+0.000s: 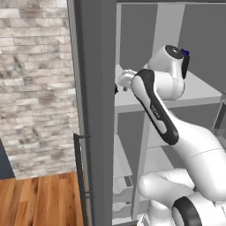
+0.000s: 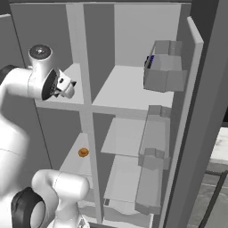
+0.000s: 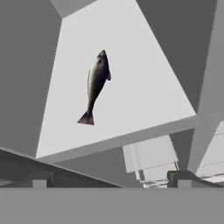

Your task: Pick up the frozen fish from the freezer, place it on any shelf in the fridge, and close the fridge and freezer doors when done.

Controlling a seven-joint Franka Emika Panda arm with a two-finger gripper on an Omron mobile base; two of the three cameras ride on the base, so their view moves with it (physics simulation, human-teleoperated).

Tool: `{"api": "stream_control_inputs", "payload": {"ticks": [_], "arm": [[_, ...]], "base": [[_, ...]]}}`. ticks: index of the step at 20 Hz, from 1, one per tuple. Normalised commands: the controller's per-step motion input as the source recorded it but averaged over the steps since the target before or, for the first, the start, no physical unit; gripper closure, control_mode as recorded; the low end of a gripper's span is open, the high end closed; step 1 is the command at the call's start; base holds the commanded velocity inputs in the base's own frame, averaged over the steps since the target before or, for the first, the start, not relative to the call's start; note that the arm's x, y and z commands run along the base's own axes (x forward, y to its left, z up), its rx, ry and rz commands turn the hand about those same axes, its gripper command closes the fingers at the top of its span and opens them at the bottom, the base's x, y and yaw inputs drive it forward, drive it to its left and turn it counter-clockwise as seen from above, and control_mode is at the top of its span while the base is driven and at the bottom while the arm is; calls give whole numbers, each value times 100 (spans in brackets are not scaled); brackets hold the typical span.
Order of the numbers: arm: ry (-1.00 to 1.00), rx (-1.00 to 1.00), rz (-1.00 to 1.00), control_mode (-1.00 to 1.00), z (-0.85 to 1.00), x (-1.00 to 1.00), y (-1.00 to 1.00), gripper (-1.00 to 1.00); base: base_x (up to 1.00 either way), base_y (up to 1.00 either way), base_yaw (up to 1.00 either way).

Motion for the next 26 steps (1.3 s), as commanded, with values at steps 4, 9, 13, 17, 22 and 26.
{"api": "stream_control_inputs", "payload": {"ticks": [4, 9, 13, 17, 22, 26], "arm": [[0, 0, 0, -100, -34, 42, 0, -100], [0, 0, 0, -100, -24, 63, 1, -100], [2, 0, -2, -100, -1, 78, 18, -100], [10, 0, -3, -100, -3, 69, 26, -100], [12, 0, -1, -100, -16, 48, 14, -100], [9, 0, 0, -100, -32, 20, 1, -100]], "base": [[0, 0, 0], [0, 0, 0], [0, 0, 0], [0, 0, 0], [0, 0, 0], [0, 0, 0]]}}
